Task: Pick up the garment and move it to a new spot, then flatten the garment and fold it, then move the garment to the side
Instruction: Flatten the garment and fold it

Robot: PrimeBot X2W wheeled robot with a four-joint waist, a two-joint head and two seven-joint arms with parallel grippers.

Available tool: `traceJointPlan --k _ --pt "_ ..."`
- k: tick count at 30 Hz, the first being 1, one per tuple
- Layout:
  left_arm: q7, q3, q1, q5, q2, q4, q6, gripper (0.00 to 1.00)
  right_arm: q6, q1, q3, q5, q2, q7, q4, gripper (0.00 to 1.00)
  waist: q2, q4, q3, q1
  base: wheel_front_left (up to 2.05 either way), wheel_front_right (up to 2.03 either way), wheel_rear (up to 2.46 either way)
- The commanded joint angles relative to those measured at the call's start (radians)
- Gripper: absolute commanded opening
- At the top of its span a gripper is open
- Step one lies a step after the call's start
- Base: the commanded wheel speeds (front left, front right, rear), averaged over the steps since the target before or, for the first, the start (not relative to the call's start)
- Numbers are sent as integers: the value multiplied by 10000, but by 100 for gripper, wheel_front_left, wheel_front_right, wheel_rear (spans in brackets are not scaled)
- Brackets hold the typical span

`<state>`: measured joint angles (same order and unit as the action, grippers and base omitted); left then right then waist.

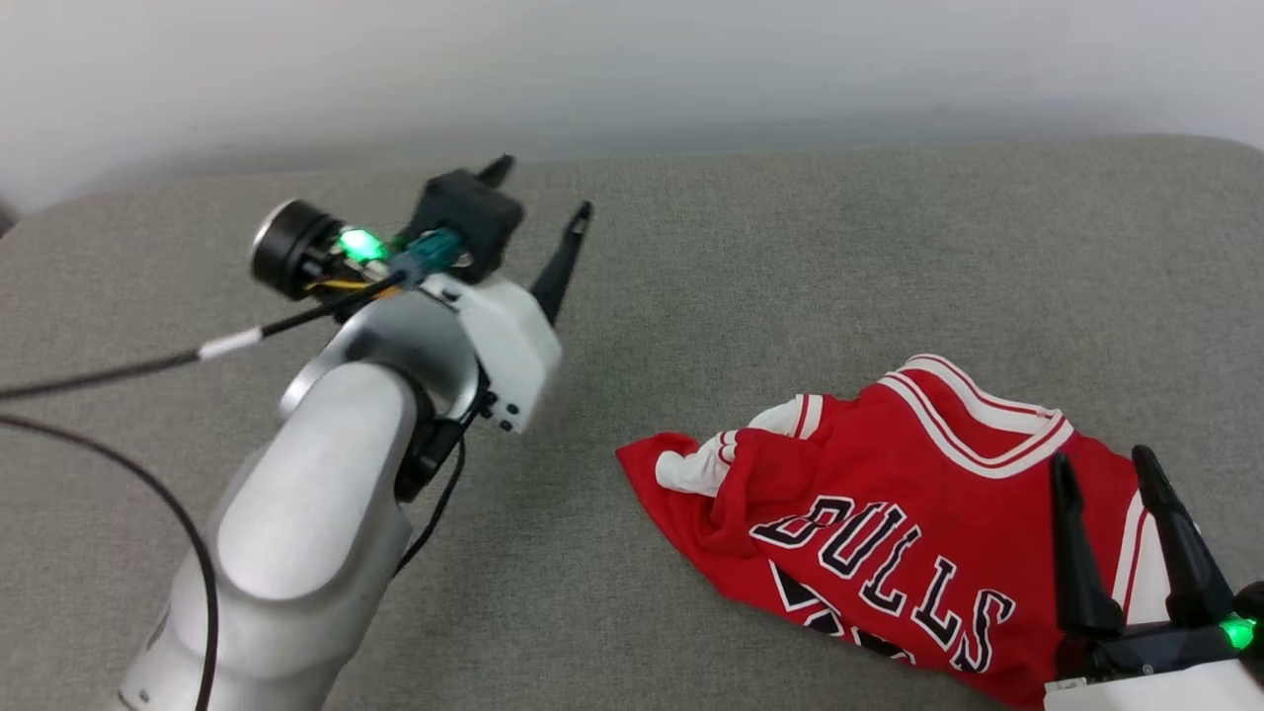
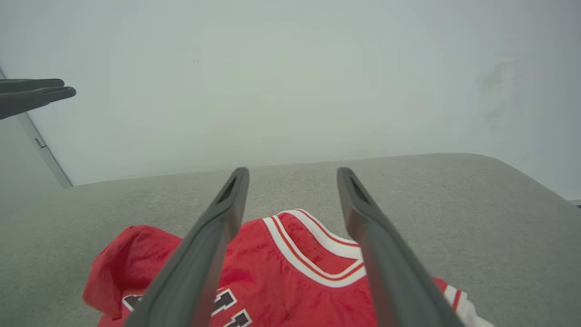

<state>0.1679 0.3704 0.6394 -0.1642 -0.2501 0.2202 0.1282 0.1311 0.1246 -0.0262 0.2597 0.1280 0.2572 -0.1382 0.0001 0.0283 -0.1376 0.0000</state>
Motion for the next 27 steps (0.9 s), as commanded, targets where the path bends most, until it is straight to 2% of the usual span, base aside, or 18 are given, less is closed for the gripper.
traceJointPlan --k 1,6,11,17,22,27 --pt "545 594 423 -458 -189 98 2 100 -7 6 24 -84 -109 24 -46 100 -1 116 -227 0 0 0 0" --pt "3079 3426 2214 -2684 -1122 185 1 100 -7 -289 190 -256 -229 56 21 100 -1 265 -713 0 0 0 0" --pt "5419 5793 3814 -4898 -1779 -115 1 100 -7 -567 305 -333 -261 75 90 100 -1 373 -1186 0 0 0 0" --pt "7113 8434 5460 -6266 -2120 -477 3 100 -7 -947 556 -407 -290 79 83 100 -1 543 -1805 0 0 0 0" --pt "7779 9092 5877 -6655 -2092 -631 3 100 -7 -1309 689 -432 -358 78 -5 100 -1 762 -2380 0 0 0 0" --pt "9024 9107 5160 -6105 -2197 -1008 5 100 -7 -1654 859 -414 -409 79 15 100 -1 1025 -2919 0 0 0 0"
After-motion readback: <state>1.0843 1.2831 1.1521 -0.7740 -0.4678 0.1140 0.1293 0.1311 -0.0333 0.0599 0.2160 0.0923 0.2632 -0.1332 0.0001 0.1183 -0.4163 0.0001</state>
